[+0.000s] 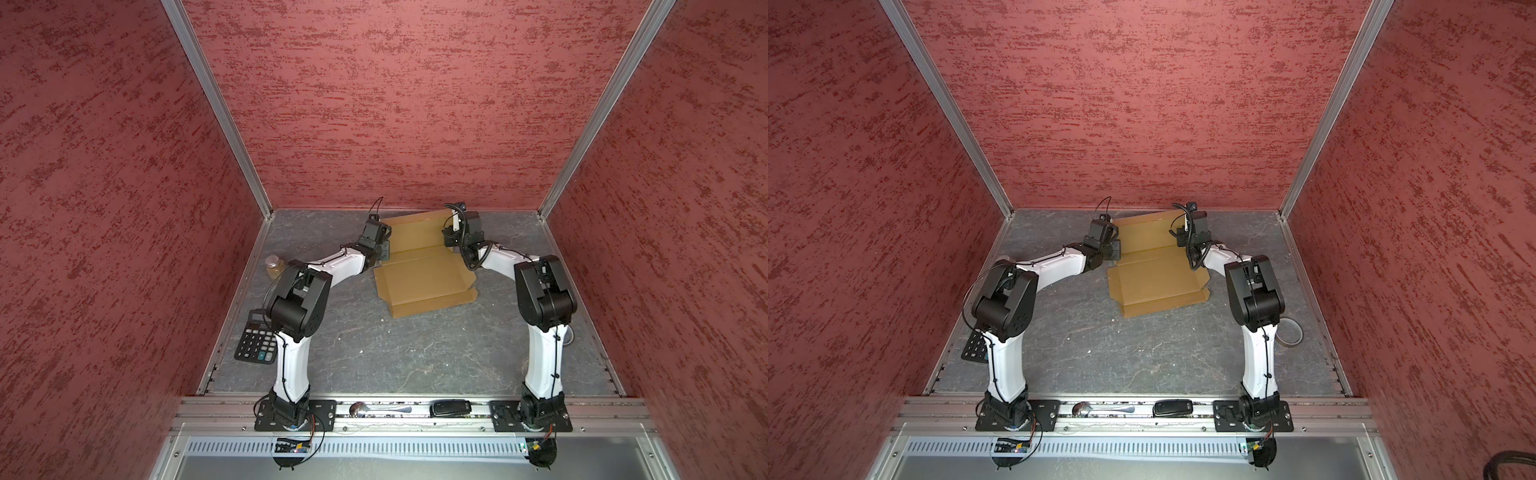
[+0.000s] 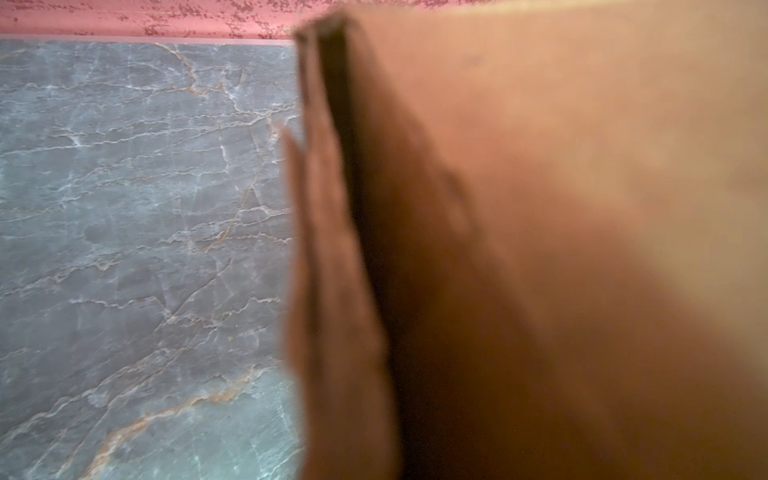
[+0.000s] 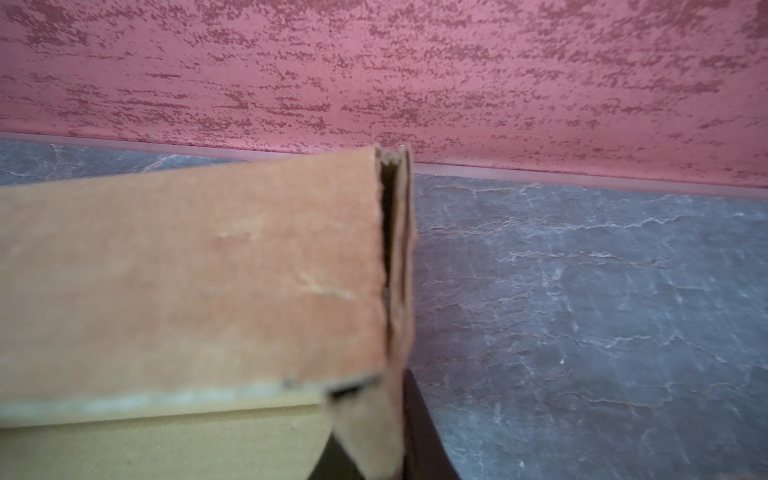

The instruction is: Fold the paper box

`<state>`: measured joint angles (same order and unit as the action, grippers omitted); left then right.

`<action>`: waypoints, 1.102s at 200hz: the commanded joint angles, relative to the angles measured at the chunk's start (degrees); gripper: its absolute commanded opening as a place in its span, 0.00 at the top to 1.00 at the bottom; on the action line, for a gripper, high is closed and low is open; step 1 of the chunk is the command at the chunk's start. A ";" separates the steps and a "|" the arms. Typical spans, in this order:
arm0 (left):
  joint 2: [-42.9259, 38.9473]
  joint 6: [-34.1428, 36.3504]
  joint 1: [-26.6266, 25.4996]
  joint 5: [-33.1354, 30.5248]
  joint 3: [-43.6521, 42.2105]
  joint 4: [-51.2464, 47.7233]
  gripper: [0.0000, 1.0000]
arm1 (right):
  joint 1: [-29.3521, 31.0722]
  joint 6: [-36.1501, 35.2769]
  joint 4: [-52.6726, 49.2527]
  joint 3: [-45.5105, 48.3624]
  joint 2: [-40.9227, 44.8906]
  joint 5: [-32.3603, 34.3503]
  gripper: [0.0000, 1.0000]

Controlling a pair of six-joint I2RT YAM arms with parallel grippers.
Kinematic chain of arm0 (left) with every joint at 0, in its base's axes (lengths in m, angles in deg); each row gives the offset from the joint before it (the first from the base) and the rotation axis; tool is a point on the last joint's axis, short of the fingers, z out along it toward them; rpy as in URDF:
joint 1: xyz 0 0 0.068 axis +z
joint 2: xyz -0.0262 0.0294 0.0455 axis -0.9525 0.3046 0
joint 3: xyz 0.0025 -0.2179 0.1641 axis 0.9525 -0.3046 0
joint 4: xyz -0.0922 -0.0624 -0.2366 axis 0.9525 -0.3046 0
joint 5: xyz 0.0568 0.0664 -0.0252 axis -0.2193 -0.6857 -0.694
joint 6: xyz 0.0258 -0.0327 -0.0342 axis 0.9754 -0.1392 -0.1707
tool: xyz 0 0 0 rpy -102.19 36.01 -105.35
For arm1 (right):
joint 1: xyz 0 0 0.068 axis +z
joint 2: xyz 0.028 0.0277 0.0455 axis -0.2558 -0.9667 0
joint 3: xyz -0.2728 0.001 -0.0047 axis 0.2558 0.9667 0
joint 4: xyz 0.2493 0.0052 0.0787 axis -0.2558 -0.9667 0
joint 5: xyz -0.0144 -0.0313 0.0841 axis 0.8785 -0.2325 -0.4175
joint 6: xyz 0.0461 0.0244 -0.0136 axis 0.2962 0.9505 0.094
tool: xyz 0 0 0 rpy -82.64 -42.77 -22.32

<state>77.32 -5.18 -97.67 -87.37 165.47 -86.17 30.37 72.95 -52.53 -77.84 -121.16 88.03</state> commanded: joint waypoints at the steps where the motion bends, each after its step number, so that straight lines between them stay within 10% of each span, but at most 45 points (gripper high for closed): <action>1: 2.65 0.07 -1.51 7.55 0.51 -2.23 0.94 | 2.20 -0.56 -3.59 -1.33 -2.38 -2.03 0.88; 220: 3.75 0.23 -0.30 12.07 2.10 -4.32 0.94 | 3.32 -1.71 -11.69 -9.66 -8.74 2.39 0.89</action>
<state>78.06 -5.53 -96.60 -83.35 167.19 -87.46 31.16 70.59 -59.83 -86.37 -126.52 92.99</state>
